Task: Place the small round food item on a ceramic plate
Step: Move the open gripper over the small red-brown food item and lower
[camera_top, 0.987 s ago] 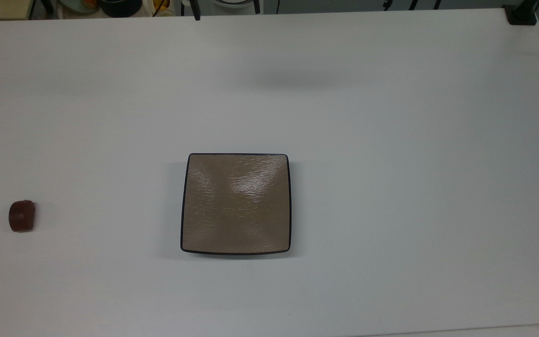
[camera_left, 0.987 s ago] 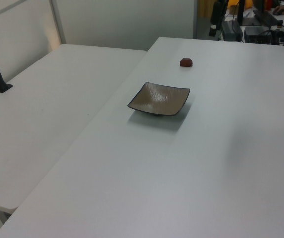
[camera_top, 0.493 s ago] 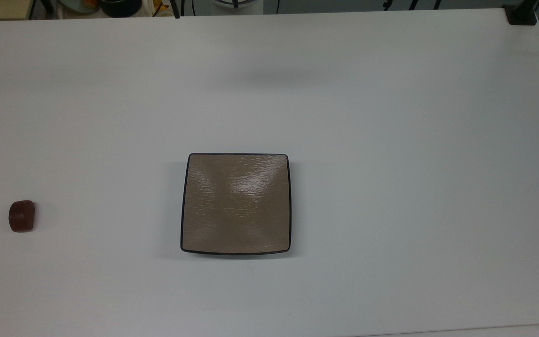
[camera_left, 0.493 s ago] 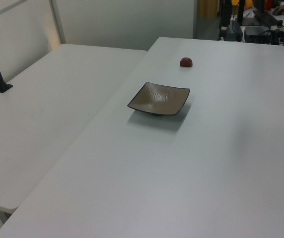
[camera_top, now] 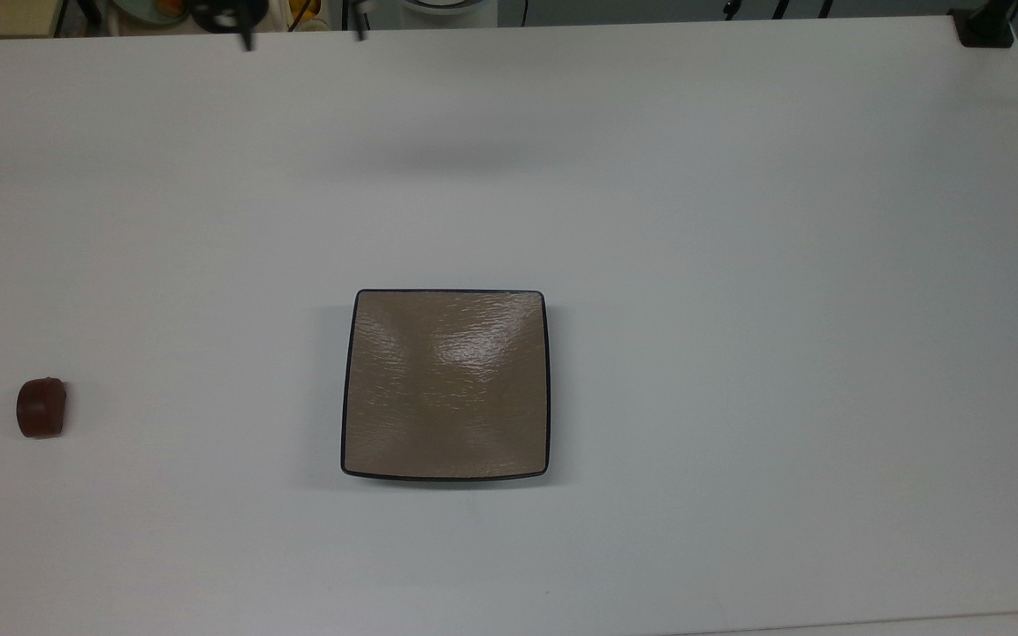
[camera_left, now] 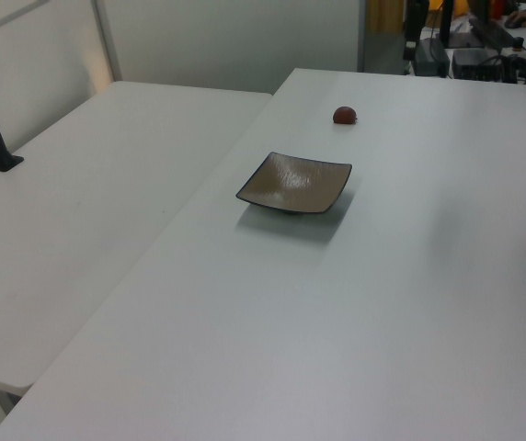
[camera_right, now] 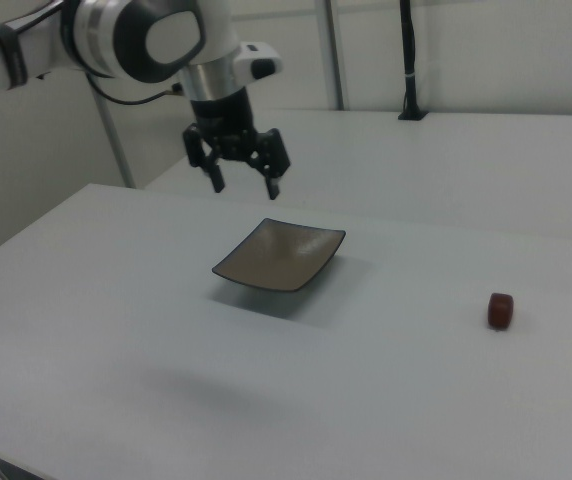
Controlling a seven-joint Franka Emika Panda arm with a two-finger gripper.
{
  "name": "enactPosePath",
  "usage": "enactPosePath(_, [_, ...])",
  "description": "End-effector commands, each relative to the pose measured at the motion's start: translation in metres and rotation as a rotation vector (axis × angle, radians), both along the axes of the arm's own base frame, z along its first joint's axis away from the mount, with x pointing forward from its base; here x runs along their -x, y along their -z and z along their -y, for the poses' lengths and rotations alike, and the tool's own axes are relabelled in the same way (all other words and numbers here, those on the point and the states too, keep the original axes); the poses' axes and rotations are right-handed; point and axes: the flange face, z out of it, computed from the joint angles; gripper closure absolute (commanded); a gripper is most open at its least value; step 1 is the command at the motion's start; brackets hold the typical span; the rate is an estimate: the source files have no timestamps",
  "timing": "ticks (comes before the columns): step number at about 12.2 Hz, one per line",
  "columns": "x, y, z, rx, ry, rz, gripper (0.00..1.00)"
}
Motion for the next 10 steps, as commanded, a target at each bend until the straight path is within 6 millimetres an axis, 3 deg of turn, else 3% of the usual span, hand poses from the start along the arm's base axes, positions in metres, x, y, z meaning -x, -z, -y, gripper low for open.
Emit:
enactPosePath(1, [-0.035, -0.01, 0.055, 0.035, 0.043, 0.118, 0.0])
enactPosePath(7, [-0.103, 0.034, 0.158, 0.106, 0.179, 0.347, 0.0])
enactPosePath(10, [-0.127, 0.071, 0.192, 0.132, 0.216, 0.407, 0.0])
